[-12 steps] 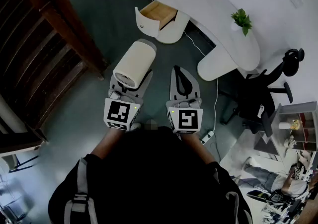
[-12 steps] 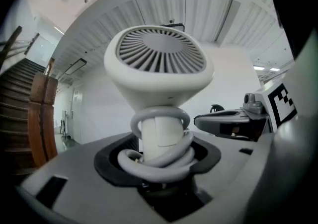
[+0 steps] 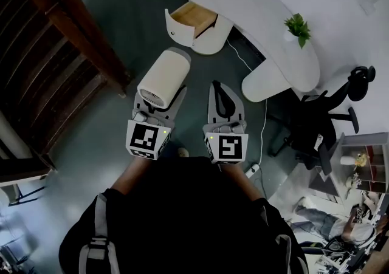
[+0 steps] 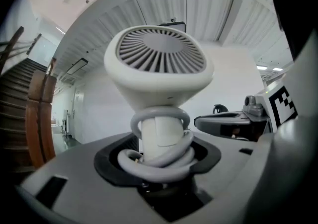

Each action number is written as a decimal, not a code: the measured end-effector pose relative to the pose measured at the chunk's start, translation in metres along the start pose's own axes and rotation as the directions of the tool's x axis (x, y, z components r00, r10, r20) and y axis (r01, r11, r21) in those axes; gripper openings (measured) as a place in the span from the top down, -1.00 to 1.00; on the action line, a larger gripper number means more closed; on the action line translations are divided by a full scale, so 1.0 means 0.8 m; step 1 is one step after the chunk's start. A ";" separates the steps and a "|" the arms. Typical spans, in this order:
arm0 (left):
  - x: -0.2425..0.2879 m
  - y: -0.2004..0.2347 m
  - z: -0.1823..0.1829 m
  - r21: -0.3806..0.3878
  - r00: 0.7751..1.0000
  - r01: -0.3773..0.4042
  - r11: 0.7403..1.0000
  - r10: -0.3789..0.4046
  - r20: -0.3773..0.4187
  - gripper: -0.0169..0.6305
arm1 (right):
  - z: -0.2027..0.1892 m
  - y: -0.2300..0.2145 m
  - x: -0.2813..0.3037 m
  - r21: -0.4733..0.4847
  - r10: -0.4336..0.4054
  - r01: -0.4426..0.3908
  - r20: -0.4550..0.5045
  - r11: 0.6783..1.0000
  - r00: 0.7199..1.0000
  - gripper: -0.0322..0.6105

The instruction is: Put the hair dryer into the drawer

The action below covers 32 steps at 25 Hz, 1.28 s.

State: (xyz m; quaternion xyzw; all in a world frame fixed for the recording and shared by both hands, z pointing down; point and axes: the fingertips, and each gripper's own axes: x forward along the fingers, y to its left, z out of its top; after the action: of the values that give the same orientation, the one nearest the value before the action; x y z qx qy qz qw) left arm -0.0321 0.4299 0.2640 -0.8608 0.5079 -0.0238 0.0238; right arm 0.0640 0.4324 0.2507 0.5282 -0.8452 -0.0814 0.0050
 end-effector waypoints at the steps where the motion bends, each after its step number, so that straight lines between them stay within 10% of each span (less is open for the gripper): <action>1: 0.002 0.001 -0.001 0.000 1.000 -0.002 1.000 0.002 -0.002 0.18 | 0.000 -0.002 0.001 0.003 -0.001 0.001 0.003 1.000 1.000 0.83; 32: 0.250 0.183 -0.022 -0.050 0.996 0.065 0.997 -0.068 -0.051 0.18 | -0.055 -0.099 0.293 0.001 -0.064 0.064 -0.061 0.998 0.996 0.83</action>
State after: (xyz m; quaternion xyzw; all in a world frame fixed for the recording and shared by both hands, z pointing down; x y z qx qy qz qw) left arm -0.0648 0.1838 0.2753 -0.8765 0.4799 -0.0349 -0.0114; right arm 0.0350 0.1835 0.2648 0.5574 -0.8273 -0.0643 0.0272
